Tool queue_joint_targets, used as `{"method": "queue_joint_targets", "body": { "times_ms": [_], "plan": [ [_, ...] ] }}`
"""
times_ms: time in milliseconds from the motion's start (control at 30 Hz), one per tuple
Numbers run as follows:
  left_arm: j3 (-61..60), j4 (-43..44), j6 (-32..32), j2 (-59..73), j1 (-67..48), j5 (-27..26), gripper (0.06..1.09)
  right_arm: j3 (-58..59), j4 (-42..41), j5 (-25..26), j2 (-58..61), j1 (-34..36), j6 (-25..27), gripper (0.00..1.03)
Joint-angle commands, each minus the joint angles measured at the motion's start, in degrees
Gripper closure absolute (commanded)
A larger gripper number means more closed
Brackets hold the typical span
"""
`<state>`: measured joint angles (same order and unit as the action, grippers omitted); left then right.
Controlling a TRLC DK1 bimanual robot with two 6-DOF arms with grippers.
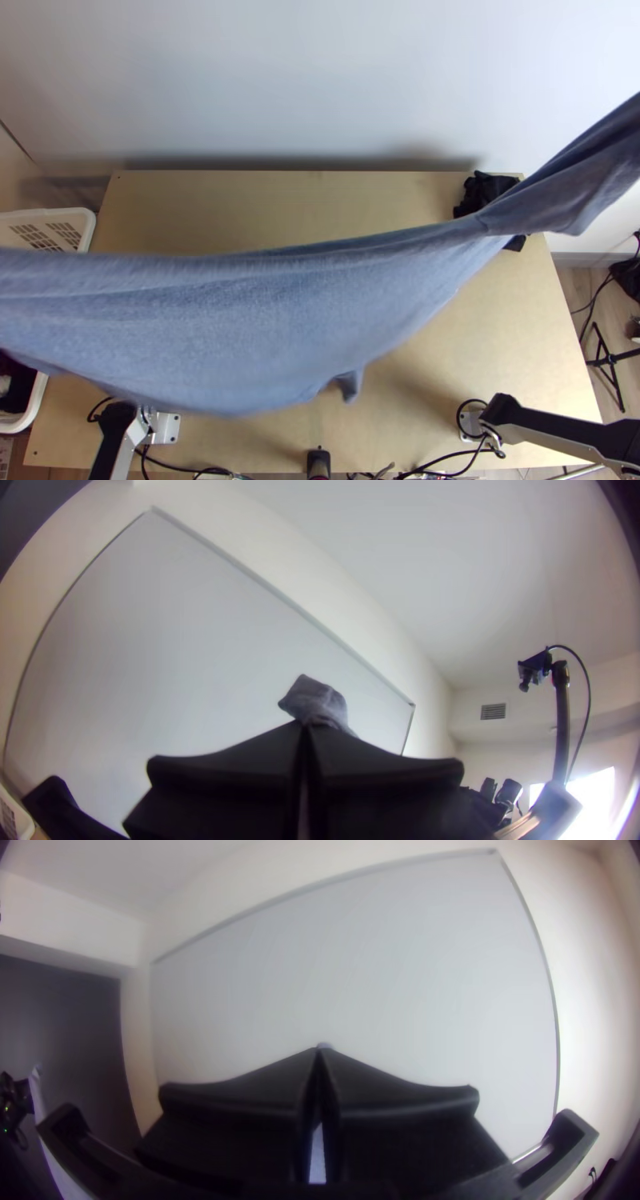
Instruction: Fold the t-shirt
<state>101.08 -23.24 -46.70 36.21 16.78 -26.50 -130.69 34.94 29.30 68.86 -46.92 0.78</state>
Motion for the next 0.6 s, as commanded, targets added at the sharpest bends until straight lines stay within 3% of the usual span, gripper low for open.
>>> {"method": "queue_joint_targets", "body": {
  "times_ms": [0,233,333,467,567],
  "plan": [
    [-13.36,7.86,-3.05,-3.16,7.75,-3.21,1.05,-0.18,-0.49,-1.0,2.24,-1.07,-1.13,1.0],
    [-30.68,17.8,-3.14,-2.63,13.11,-1.98,1.05,5.54,-1.45,-1.17,7.08,1.12,-4.56,1.0],
    [-36.21,22.1,-2.26,-1.14,13.9,-1.36,1.05,12.74,-6.99,-3.64,7.78,4.55,-5.26,1.0],
    [-40.61,24.65,-1.03,2.73,13.81,0.05,1.05,19.07,-10.86,-9.61,11.21,12.64,-13.96,1.0],
    [-42.81,24.56,1.35,6.16,12.76,0.05,1.05,21.53,-12.44,-10.14,14.72,16.51,-20.29,1.0]
  ]
}}
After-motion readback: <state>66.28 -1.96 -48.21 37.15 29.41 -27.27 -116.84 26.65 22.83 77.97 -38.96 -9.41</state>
